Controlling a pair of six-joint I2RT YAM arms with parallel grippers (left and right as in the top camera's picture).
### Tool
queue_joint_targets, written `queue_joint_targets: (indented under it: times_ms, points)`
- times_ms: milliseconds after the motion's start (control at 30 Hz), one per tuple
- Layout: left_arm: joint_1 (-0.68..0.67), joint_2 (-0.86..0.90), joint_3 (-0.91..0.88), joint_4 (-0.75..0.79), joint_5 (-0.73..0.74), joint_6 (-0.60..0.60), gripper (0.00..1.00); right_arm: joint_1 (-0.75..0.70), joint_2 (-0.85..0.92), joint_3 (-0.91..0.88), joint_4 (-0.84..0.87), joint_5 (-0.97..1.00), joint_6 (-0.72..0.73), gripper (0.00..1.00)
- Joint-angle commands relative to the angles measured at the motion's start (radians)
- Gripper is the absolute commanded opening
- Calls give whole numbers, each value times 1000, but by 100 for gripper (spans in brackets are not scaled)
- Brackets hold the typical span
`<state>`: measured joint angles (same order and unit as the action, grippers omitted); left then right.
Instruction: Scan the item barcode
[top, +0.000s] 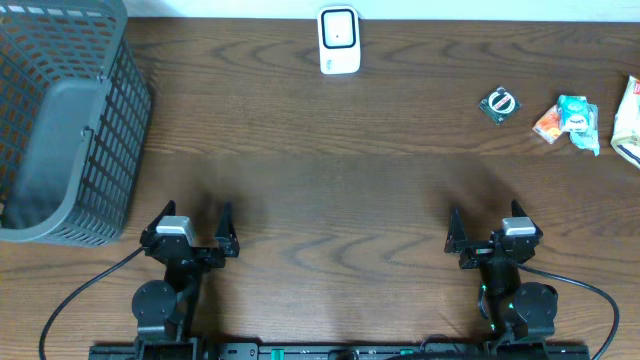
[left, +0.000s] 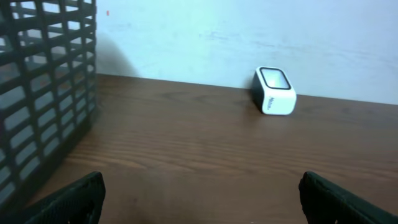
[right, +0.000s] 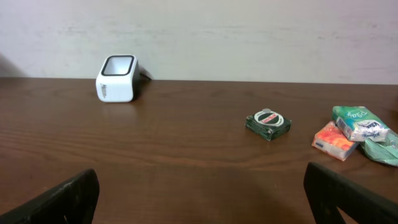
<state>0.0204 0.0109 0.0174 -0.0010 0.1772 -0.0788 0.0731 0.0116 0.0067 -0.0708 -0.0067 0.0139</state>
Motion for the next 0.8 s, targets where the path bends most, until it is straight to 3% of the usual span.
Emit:
queue_joint_targets:
  times_ms: [0,367,767]
  points:
    - [17,-10,-14,-45,-9,-8,98,-8,-6,-2,-5,4,0,99]
    - [17,-10,-14,-58,-8,76,97,-8,-6,-2,-5,4,0,99]
    - [17,-10,-14,-73,-137,78,98,-8,-6,-2,-5,4,0,99]
